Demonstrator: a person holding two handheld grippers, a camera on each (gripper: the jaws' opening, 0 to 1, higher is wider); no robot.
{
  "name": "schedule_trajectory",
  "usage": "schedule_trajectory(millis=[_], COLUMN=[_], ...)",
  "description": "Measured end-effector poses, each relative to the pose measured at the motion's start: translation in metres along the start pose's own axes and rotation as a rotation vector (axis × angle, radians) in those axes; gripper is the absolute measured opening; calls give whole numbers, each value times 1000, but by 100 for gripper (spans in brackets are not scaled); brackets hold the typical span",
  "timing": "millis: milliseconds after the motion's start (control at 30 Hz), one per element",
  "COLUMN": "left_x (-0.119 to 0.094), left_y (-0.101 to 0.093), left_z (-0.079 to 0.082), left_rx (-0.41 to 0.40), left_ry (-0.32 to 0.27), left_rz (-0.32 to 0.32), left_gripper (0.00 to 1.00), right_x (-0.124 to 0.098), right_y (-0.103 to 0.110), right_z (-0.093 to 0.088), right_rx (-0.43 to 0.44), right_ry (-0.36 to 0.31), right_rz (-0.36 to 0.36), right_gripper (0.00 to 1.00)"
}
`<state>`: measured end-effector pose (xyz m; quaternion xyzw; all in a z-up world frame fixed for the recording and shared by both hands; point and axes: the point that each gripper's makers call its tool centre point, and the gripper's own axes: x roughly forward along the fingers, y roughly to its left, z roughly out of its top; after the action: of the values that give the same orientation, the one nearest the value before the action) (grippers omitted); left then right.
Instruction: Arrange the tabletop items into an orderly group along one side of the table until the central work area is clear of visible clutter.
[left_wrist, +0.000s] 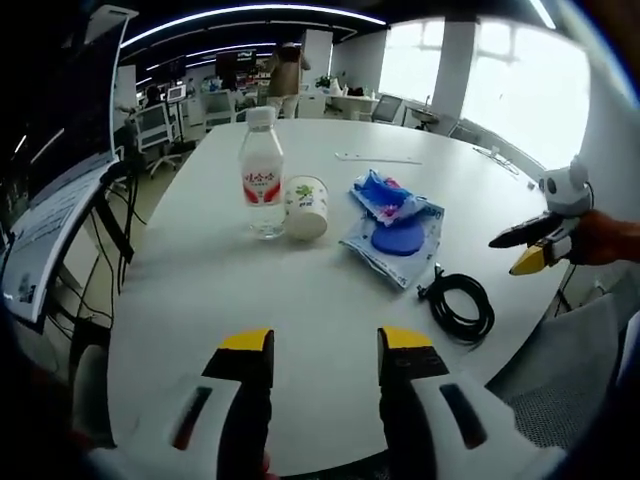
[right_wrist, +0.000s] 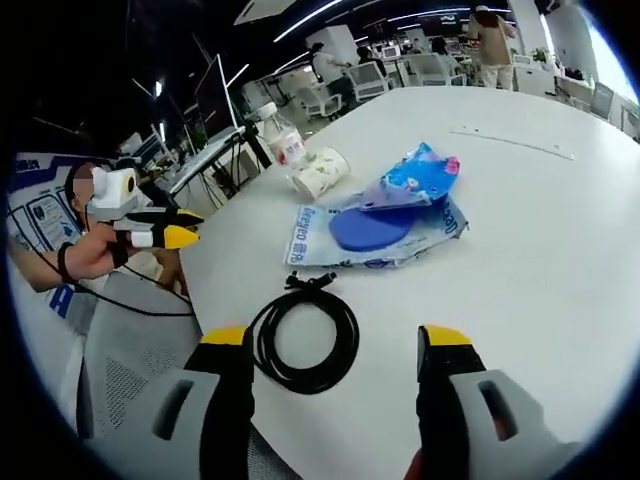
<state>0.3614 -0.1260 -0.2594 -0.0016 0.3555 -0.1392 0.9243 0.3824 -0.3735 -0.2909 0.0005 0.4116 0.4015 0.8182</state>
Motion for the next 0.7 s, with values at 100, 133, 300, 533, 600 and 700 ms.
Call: schedule_trajectory(millis=[100,133,300,533,600,700], left_x=[-1,-1,-2,-1,-1,-2], left_y=[-1,-1,0,-1,-1,0], left_z=[2,2,2,-2,-2,-2], left_rx=[1,1,1,-10,-6,-8], left_ry=[-2,-1,0,9,10,10], left_rz=[-3,-3,-4,-17,-17,-17], left_gripper=[41,41,41,41,41,41], right_x=[7,10,18,27,29,33], right_y=[4,6,8,11,11,10], right_z=[-2,-1,-2,0,-1,-4], right_rx=[-27,-34,-67,-59,-67,-80], right_ry=[21,25,47,39,47,66], right_rz=[7,10,12,21,18,13], right_gripper=[65,65,62,62,62,60])
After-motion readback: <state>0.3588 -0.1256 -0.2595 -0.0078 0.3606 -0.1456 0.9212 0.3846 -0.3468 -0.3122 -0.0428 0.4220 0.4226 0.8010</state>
